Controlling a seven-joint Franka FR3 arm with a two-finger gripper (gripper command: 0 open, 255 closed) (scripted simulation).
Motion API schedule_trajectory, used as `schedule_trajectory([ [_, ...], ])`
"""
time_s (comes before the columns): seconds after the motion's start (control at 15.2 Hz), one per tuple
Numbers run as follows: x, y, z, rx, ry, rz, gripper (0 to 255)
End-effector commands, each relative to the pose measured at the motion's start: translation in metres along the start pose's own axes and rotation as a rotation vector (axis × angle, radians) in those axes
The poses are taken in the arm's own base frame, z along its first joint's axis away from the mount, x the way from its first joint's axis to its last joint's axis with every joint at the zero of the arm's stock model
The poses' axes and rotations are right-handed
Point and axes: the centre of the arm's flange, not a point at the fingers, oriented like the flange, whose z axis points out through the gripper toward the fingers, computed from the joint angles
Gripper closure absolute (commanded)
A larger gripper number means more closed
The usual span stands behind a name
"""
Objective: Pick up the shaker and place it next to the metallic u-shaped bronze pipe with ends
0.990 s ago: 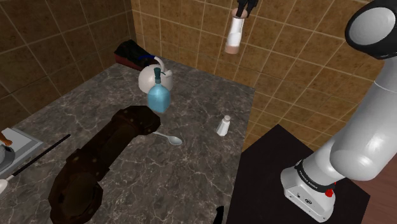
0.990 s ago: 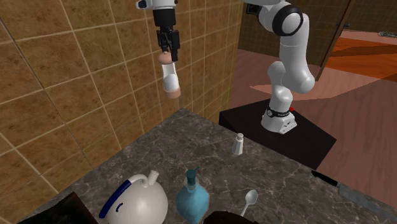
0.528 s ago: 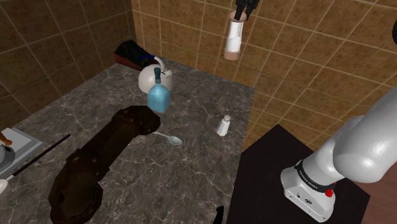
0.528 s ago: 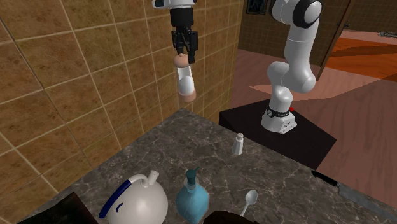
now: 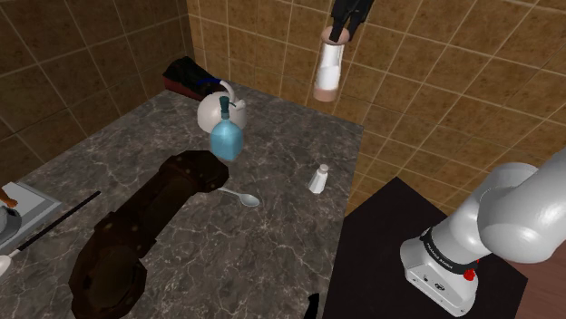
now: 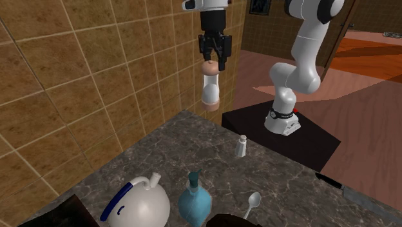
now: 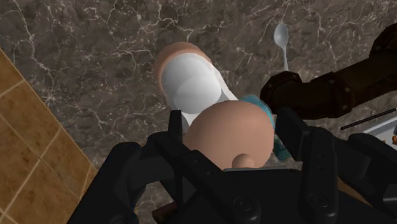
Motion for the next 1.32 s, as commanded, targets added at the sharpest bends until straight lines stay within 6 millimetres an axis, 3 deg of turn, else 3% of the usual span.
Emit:
schedule_trajectory([
  [0.0,-0.013,-0.026,0.006,-0.001,0.0,0.002,255],
  [1.25,-0.121,-0.249,0.04,-0.001,0.0,0.002,255],
])
